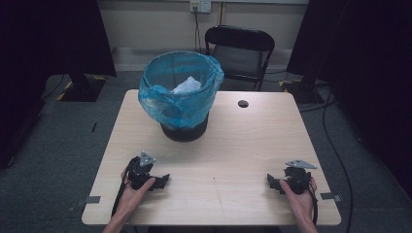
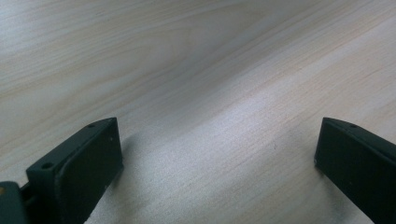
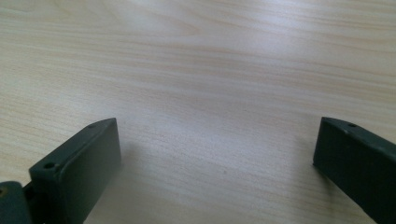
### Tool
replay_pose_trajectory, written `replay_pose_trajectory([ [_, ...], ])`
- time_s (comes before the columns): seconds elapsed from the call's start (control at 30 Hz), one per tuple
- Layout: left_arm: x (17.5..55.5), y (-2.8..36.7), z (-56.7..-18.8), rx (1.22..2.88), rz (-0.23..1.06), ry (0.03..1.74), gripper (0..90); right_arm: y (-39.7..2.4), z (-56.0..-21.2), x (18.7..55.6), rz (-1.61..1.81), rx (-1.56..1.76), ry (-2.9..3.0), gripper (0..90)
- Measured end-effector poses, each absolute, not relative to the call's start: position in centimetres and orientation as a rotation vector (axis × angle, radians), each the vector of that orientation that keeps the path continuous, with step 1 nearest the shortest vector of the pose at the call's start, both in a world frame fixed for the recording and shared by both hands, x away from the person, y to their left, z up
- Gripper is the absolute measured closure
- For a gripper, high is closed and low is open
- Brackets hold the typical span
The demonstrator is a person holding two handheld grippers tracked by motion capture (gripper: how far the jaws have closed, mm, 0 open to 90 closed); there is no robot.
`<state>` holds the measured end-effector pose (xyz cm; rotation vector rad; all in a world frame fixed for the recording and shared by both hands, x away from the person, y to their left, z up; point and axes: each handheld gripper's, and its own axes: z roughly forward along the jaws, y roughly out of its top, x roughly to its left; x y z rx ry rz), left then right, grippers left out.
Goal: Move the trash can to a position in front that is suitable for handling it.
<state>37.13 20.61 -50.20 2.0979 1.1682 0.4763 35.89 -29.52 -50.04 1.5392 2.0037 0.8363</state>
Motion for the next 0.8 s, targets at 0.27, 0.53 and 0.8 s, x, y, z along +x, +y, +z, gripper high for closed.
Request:
replay_pose_trajectory([
  [0.27, 36.4, 21.2, -49.6, 2.041, 0.431, 1.198, 19.2, -28.4, -49.2, 35.8, 0.949, 1.472, 2.067, 17.7],
  [0.53, 36.5, 21.5, -47.9, 1.969, 0.418, 1.172, 17.2, -26.3, -46.9, 35.8, 1.125, 1.336, 2.089, 23.1],
  [0.8, 38.3, 21.2, -45.0, 1.899, 0.430, 1.114, 18.7, -23.5, -44.6, 38.3, 1.213, 1.245, 2.098, 37.8],
])
